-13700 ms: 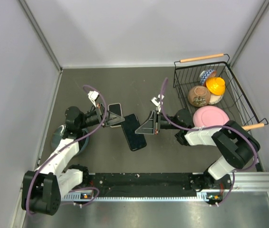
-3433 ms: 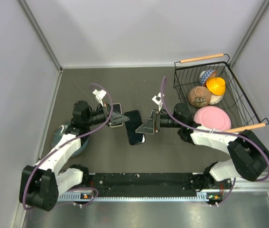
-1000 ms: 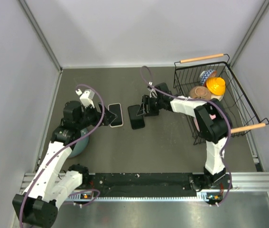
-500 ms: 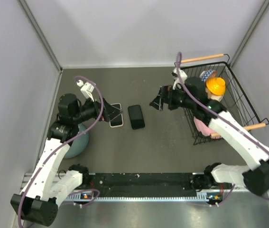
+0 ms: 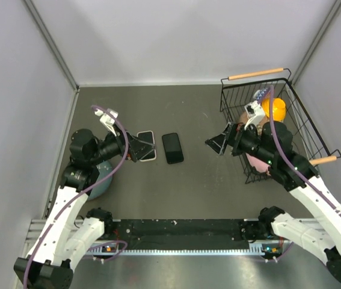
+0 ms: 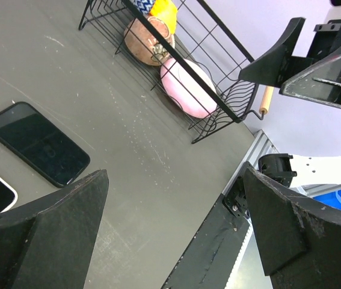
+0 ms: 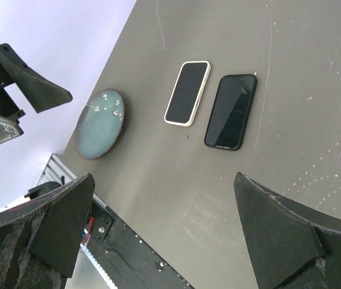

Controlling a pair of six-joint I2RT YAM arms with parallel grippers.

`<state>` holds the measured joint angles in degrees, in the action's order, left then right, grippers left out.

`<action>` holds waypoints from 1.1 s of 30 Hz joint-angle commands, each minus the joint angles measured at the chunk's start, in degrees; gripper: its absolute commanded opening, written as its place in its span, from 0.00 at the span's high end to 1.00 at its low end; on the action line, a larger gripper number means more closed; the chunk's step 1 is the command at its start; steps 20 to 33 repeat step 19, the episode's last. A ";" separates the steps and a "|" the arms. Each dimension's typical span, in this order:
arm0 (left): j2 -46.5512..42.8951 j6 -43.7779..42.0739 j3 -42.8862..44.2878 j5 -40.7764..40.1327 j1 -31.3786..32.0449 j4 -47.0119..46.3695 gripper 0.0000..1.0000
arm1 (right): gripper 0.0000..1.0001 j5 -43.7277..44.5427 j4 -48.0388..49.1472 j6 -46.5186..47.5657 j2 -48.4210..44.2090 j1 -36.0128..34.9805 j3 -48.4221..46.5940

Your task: Put the phone into the phone case

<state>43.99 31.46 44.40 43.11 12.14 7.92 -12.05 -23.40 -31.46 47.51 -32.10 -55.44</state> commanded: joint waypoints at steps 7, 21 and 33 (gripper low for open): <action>-2.77 -1.75 1.12 0.30 -0.01 -2.04 0.01 | 0.01 -1.56 4.50 -5.10 -1.89 -0.33 2.00; -3.56 -2.20 2.00 -0.05 -0.01 -0.72 0.01 | 0.01 -3.15 4.68 -5.54 -3.73 -0.25 2.97; -3.56 -2.20 2.00 -0.05 -0.01 -0.72 0.01 | 0.01 -3.15 4.68 -5.54 -3.73 -0.25 2.97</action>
